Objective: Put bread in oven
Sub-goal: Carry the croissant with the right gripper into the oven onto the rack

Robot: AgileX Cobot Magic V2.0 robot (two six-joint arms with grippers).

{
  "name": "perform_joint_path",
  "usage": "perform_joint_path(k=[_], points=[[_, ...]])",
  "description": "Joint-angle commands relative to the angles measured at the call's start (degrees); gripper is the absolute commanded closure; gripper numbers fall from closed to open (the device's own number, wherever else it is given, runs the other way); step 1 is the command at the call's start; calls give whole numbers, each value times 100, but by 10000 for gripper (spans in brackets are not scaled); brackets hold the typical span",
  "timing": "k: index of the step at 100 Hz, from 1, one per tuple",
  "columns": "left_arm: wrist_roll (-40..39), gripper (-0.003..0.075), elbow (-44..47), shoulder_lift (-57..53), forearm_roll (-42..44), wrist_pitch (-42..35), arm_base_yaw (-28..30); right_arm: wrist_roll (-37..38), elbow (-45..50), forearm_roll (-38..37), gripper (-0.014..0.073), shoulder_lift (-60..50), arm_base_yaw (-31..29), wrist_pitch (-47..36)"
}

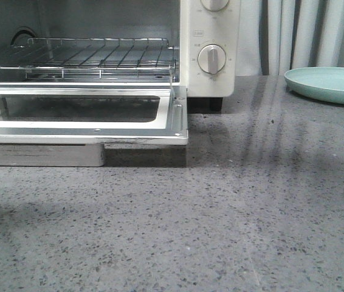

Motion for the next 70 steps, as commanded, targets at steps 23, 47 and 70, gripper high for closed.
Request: perform_joint_path(k=[23, 47, 70], points=[[-22, 742, -210, 14, -370, 157, -35, -59, -864, 101, 662, 947, -440, -991], [-22, 742, -210, 14, -372, 157, -35, -59, -1468, 101, 657, 1552, -744, -1026], [-22, 742, -210, 14, -372, 112, -35, -59, -1502, 506, 181, 1745, -878, -1194]])
